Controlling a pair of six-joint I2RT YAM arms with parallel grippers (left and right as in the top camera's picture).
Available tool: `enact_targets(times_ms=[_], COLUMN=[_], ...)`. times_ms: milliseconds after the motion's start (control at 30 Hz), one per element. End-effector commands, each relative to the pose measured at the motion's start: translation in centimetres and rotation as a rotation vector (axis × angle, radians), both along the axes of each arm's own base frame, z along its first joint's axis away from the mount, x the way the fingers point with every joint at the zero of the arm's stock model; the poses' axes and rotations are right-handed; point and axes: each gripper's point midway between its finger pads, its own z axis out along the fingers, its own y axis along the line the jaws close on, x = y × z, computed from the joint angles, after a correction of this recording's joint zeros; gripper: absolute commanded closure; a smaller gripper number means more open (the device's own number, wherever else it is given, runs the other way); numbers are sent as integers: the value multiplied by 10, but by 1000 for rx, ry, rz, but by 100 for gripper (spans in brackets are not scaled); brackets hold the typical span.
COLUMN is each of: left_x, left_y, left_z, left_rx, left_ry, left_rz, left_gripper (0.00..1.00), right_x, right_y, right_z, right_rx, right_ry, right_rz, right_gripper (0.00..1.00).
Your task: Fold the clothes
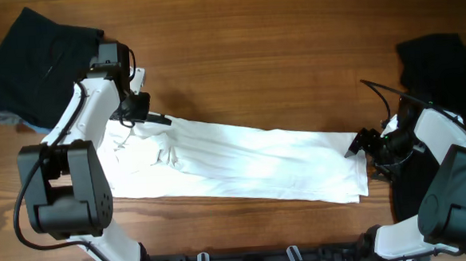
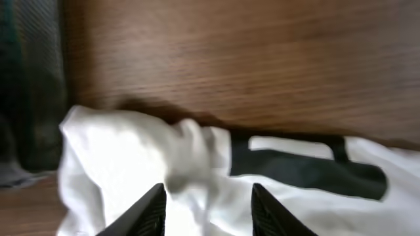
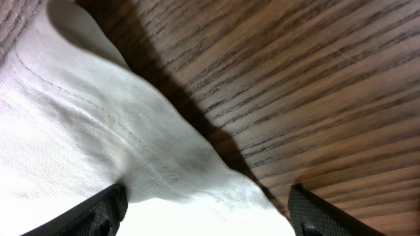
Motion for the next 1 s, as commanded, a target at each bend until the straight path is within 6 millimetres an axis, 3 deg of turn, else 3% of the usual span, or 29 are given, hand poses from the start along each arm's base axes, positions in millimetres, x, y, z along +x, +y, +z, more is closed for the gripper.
enact_targets(times_ms=[0, 100, 167, 267, 400, 567, 700, 967], left_x=[-1, -3, -6, -8, 0, 13, 15, -5], left_y=[10, 10, 10, 11, 48, 89, 94, 108], left_z=[-10, -17, -22, -24, -3, 17, 13, 15], left_rx=[48, 49, 49, 55, 227, 260, 181, 187], left_ry=[19, 41, 60, 70, -8, -135, -142, -86], left_rz=[13, 12, 9, 11, 213, 475, 520, 572], left_gripper=[58, 59, 65, 95, 96, 96, 96, 96], right_x=[-12, -12, -12, -12, -13, -13, -13, -13], right_y=[13, 13, 13, 13, 13, 13, 13, 13], right_z=[-21, -21, -21, -21, -21, -21, -21, -21], right_rx=[66, 67, 67, 67, 68, 68, 68, 67], right_ry=[24, 24, 25, 25, 27, 27, 27, 27], right_rz=[36, 36, 37, 37, 36, 37, 37, 37], right_gripper=[16, 16, 16, 16, 16, 16, 16, 16])
